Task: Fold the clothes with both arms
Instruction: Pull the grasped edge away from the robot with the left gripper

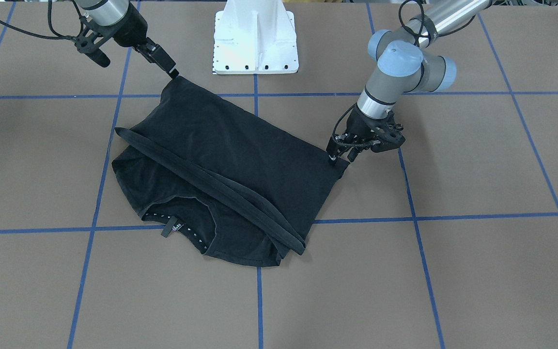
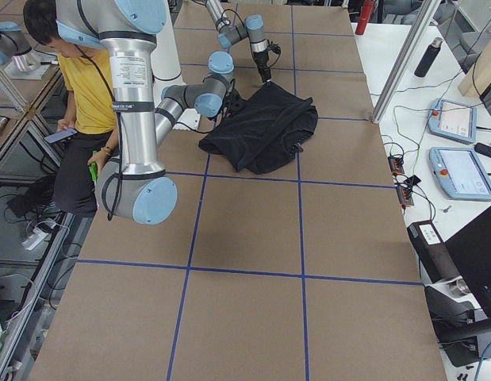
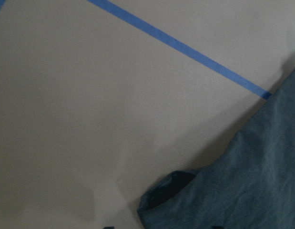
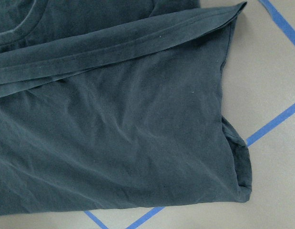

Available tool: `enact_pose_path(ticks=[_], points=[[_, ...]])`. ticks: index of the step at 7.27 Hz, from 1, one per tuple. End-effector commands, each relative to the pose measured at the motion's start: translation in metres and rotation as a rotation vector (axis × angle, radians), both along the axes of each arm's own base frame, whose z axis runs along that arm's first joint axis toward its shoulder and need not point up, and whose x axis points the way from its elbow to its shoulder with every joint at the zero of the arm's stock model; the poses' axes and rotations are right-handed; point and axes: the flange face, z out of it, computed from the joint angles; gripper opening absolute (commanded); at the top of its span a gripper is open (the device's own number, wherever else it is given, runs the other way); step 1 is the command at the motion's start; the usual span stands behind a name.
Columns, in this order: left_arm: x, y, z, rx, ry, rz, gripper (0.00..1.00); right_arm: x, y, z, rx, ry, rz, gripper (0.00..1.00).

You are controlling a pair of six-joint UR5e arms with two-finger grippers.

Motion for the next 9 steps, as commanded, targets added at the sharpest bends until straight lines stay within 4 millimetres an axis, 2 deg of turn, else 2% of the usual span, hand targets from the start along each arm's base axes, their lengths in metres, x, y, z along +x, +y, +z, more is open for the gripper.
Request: enact_pose_path(ticks=[1, 2, 4, 5, 6, 7, 9], points=[[0.002, -0.003, 0.003, 0.006, -0.010, -0.008, 0.27, -0.001, 0.001, 0.002, -0.002, 0.005, -0.003, 1.00], [0.001, -0.004, 0.002, 0.009, -0.010, -0.012, 0.00, -0.001, 0.002, 0.002, -0.002, 0.004, -0.004, 1.00], [-0.007, -0.010, -0.003, 0.018, -0.002, -0.025, 0.00, -0.001, 0.002, 0.002, -0.002, 0.004, -0.004, 1.00], [-0.027, -0.030, -0.005, 0.057, -0.010, -0.038, 0.00, -0.001, 0.002, 0.001, -0.001, 0.002, -0.004, 1.00], [-0.042, -0.055, -0.013, 0.185, -0.048, -0.017, 0.00, 0.002, 0.000, -0.001, 0.001, -0.002, 0.002, 1.00], [-0.053, -0.101, -0.027, 0.221, -0.062, -0.061, 0.00, 0.005, -0.004, -0.002, 0.003, -0.004, 0.014, 1.00], [-0.021, -0.201, -0.074, 0.243, -0.074, -0.120, 0.00, 0.015, -0.015, -0.004, 0.006, -0.008, 0.047, 1.00]])
